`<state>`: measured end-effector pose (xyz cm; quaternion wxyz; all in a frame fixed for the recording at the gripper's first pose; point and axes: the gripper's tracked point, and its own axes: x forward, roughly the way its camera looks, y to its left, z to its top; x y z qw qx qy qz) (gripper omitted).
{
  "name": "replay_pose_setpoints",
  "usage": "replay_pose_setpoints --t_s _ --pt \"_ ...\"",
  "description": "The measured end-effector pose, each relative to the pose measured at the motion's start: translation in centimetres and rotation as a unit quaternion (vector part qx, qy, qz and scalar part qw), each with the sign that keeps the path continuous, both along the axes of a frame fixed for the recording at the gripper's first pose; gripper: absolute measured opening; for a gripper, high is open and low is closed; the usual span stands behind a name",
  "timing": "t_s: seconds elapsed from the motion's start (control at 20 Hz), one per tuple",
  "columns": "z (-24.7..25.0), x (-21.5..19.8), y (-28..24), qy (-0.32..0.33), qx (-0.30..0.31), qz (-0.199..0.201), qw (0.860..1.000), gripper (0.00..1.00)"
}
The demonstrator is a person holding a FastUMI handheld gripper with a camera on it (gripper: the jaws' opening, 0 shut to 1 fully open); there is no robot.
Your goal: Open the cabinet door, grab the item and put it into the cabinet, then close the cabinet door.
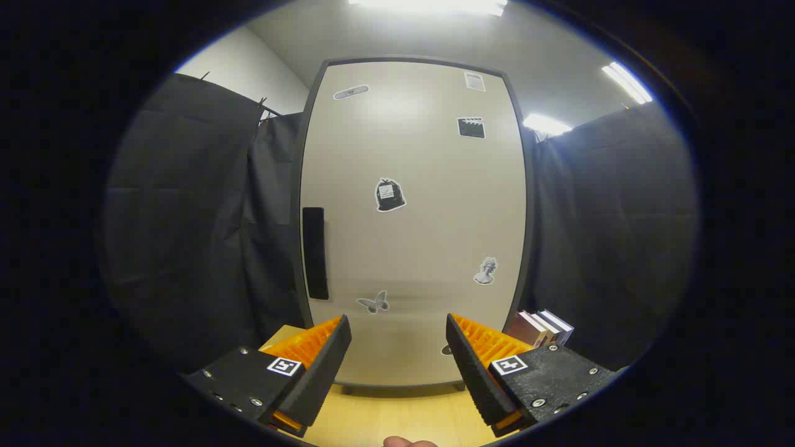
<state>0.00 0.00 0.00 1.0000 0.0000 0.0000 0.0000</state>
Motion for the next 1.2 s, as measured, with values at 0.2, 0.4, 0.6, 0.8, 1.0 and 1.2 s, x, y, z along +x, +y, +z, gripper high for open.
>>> replay_pose_setpoints --t_s 0.2,0.4,0.6,0.8,1.0,1.2 --pt "0.3 0.6 0.4 -0.009 -0.008 0.002 1.0 0.95" --pt "0.4 1.0 0.2 -0.013 -0.012 -0.001 1.0 0.95" --pt "0.7 1.6 -0.3 -0.014 -0.01 -0.006 1.0 0.95" --pt "1.1 1.3 -0.8 -0.019 -0.007 -0.008 1.0 0.95" --pt "0.8 1.0 -1.6 -0.017 -0.002 -0.013 1.0 0.95" --pt "0.2 0.9 -2.3 -0.006 0.009 -0.019 1.0 0.95"
